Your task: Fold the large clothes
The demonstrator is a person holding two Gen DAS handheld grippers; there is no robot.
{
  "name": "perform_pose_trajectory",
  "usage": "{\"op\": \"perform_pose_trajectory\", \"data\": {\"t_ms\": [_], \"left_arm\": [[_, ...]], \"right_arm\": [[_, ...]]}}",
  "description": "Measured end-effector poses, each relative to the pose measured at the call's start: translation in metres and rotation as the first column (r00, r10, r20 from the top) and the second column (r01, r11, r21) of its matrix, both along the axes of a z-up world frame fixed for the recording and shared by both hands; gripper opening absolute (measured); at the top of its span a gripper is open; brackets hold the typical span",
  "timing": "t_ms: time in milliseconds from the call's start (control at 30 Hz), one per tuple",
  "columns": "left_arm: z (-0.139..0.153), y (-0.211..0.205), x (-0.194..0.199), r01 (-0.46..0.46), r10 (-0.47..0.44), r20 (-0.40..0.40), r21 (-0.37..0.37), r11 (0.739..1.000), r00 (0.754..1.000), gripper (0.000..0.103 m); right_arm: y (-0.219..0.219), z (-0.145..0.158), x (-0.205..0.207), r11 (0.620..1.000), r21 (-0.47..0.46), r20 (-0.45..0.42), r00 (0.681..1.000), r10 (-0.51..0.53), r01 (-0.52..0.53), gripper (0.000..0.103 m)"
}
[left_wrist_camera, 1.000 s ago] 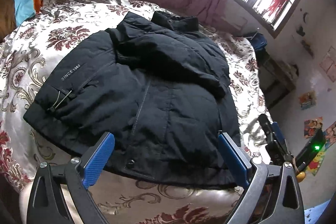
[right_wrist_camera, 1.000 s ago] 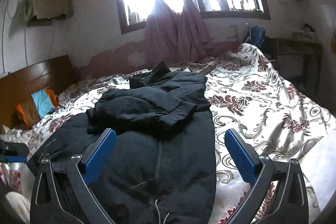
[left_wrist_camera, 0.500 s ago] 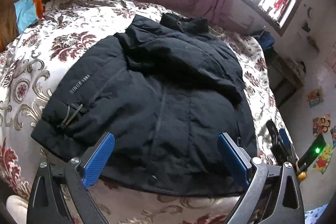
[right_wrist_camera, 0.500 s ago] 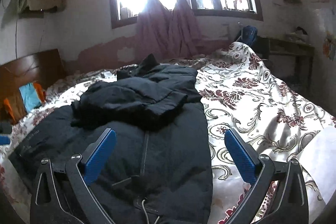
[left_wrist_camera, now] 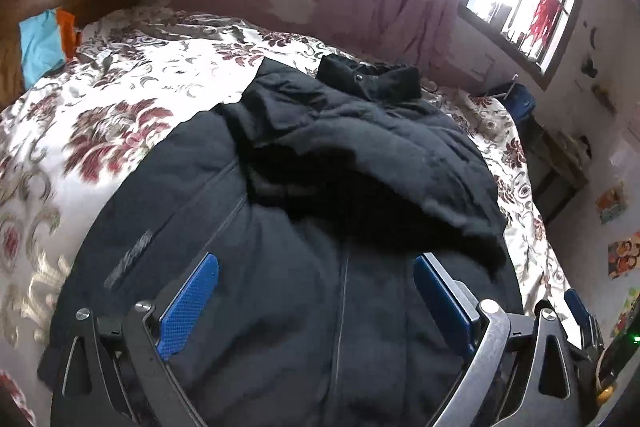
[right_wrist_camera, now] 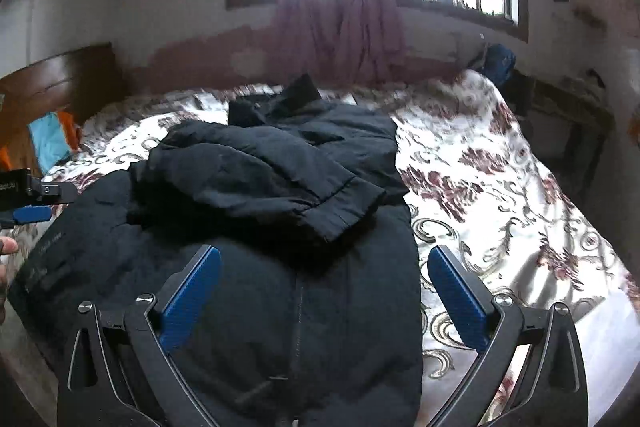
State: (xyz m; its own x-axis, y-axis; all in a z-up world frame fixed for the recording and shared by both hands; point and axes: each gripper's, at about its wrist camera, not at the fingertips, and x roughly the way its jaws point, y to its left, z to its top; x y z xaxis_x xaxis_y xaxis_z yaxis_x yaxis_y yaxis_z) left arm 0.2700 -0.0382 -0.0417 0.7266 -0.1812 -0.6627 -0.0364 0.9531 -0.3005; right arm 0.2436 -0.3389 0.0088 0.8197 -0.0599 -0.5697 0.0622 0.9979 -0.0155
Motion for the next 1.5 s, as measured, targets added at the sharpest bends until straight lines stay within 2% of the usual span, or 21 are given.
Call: {"op": "perform_pose_trajectory", "data": {"t_ms": [133, 267, 367, 467, 533, 600, 700, 800, 1000, 1200, 1367, 1433, 1500], "left_arm": [[0.026, 0.001, 0.027, 0.0, -0.003, -0.13, -0.016, 1.0, 0.992, 0.098], [0.056, 0.009, 0.037, 0.046, -0.04, -0.197, 0.025, 0.999, 0.98, 0.098], [0.07, 0.024, 0.044, 0.107, -0.095, -0.202, 0.045, 0.993, 0.975, 0.099], [0.08, 0.05, 0.06, 0.204, -0.203, -0.198, -0.014, 0.979, 0.959, 0.098], [0.093, 0.061, 0.068, 0.244, -0.245, -0.167, -0.025, 0.969, 0.955, 0.098], [0.107, 0.07, 0.08, 0.284, -0.279, -0.133, 0.019, 0.959, 0.951, 0.098], [0.117, 0.079, 0.103, 0.333, -0.322, -0.131, 0.072, 0.94, 0.938, 0.098], [0.113, 0.083, 0.127, 0.39, -0.38, -0.154, 0.035, 0.92, 0.912, 0.098], [0.095, 0.085, 0.176, 0.351, -0.351, -0.206, -0.037, 0.936, 0.914, 0.098], [0.076, 0.084, 0.222, 0.296, -0.293, -0.273, -0.03, 0.955, 0.916, 0.098], [0.069, 0.08, 0.255, 0.283, -0.267, -0.32, 0.003, 0.959, 0.909, 0.098], [0.067, 0.076, 0.268, 0.29, -0.28, -0.345, -0.023, 0.957, 0.896, 0.097], [0.066, 0.07, 0.281, 0.311, -0.323, -0.367, -0.093, 0.946, 0.872, 0.097]], "right_arm": [[0.013, 0.038, 0.003, 0.998, 0.031, -0.093, 0.994, -0.048, 0.051, 0.101], [0.032, 0.061, 0.009, 0.993, 0.01, -0.152, 0.982, -0.112, 0.115, 0.101], [0.045, 0.074, 0.02, 0.984, -0.008, -0.167, 0.97, -0.176, 0.178, 0.101], [0.061, 0.093, 0.028, 0.972, -0.014, -0.141, 0.962, -0.235, 0.236, 0.101], [0.072, 0.101, 0.034, 0.964, -0.006, -0.134, 0.955, -0.263, 0.265, 0.101], [0.079, 0.104, 0.043, 0.964, 0.022, -0.148, 0.954, -0.26, 0.266, 0.101], [0.086, 0.106, 0.054, 0.966, 0.014, -0.16, 0.954, -0.252, 0.257, 0.101], [0.088, 0.101, 0.057, 0.967, -0.002, -0.162, 0.954, -0.251, 0.254, 0.101], [0.076, 0.084, 0.064, 0.956, 0.021, -0.241, 0.93, -0.278, 0.291, 0.101], [0.061, 0.065, 0.077, 0.96, -0.001, -0.279, 0.921, -0.27, 0.281, 0.101], [0.042, 0.048, 0.115, 0.963, 0.048, -0.296, 0.925, -0.238, 0.264, 0.101], [0.038, 0.044, 0.133, 0.967, 0.069, -0.288, 0.933, -0.217, 0.247, 0.101], [0.031, 0.04, 0.159, 0.971, 0.085, -0.283, 0.94, -0.19, 0.222, 0.101]]}}
